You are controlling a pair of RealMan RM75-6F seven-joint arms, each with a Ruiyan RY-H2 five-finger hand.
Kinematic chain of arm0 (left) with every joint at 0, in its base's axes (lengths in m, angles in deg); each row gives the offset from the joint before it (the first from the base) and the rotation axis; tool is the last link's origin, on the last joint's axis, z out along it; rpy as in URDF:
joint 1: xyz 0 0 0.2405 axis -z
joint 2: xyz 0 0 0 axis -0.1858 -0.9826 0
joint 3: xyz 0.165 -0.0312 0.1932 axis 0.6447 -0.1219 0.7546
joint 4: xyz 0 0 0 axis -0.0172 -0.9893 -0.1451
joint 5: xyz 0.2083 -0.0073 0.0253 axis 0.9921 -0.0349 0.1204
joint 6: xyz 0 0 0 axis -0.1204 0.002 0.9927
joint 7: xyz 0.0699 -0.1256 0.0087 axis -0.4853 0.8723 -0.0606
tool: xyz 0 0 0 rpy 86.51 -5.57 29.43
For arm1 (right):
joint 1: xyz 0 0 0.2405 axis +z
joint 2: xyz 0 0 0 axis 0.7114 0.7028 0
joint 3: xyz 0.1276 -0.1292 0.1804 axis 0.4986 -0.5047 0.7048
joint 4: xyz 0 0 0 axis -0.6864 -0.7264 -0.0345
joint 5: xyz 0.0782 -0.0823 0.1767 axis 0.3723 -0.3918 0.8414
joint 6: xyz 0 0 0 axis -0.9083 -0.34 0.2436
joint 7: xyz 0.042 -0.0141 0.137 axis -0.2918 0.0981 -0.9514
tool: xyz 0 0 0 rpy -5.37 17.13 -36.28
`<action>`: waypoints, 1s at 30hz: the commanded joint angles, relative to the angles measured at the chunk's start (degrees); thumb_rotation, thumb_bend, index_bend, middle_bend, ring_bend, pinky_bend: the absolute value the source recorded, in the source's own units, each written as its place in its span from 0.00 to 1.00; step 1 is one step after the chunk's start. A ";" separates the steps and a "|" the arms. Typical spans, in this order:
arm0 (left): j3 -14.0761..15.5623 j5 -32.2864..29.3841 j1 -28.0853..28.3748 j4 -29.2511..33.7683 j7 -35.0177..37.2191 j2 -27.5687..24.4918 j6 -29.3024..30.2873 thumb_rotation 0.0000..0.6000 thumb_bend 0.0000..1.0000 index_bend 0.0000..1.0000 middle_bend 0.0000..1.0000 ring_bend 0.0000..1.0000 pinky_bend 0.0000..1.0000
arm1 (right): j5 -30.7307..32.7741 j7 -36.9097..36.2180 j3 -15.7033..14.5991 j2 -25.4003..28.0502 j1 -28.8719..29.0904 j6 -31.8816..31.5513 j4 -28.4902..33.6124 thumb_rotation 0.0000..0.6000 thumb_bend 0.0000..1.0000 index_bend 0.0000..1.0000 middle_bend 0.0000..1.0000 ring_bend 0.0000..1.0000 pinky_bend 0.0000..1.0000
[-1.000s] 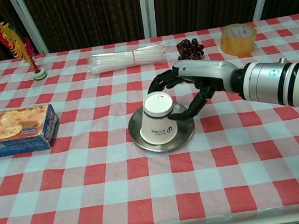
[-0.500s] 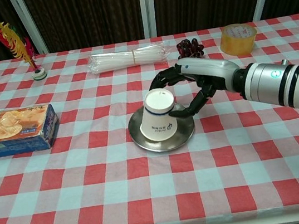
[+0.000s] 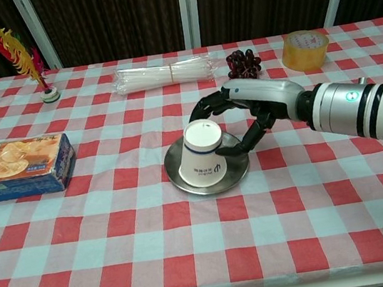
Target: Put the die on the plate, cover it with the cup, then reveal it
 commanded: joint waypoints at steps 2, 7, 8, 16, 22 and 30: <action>0.08 -0.19 -0.18 -0.17 0.14 0.19 0.00 1.00 0.00 0.14 0.13 0.02 0.02 | 3.62 2.84 2.31 -1.94 -0.23 0.37 -2.74 1.00 0.33 0.50 0.27 0.06 0.08; 0.03 -0.29 -0.08 -0.33 0.14 0.27 -0.24 1.00 0.00 0.14 0.13 0.02 0.02 | -0.23 -0.68 -0.39 0.47 0.05 0.37 1.49 1.00 0.33 0.50 0.27 0.06 0.08; 0.04 -0.14 -0.02 -0.34 0.09 0.29 -0.22 1.00 0.00 0.14 0.13 0.02 0.02 | -0.90 -1.32 -0.91 0.85 0.29 0.64 1.84 1.00 0.33 0.49 0.27 0.06 0.08; 0.07 -0.26 -0.13 -0.32 0.18 0.21 -0.21 1.00 0.00 0.14 0.13 0.02 0.02 | 2.84 1.73 1.61 -1.97 0.23 0.82 -3.90 1.00 0.33 0.49 0.27 0.06 0.08; 0.05 -0.17 -0.07 -0.41 0.12 0.33 -0.21 1.00 0.00 0.14 0.13 0.02 0.02 | 0.44 -0.21 -0.25 -0.38 0.09 0.55 0.32 1.00 0.33 0.49 0.27 0.06 0.08; 0.12 -0.02 -0.35 -0.33 0.27 0.25 0.30 1.00 0.00 0.14 0.13 0.02 0.02 | 2.31 2.01 1.70 -0.94 -0.23 -0.84 -1.23 1.00 0.33 0.49 0.27 0.06 0.08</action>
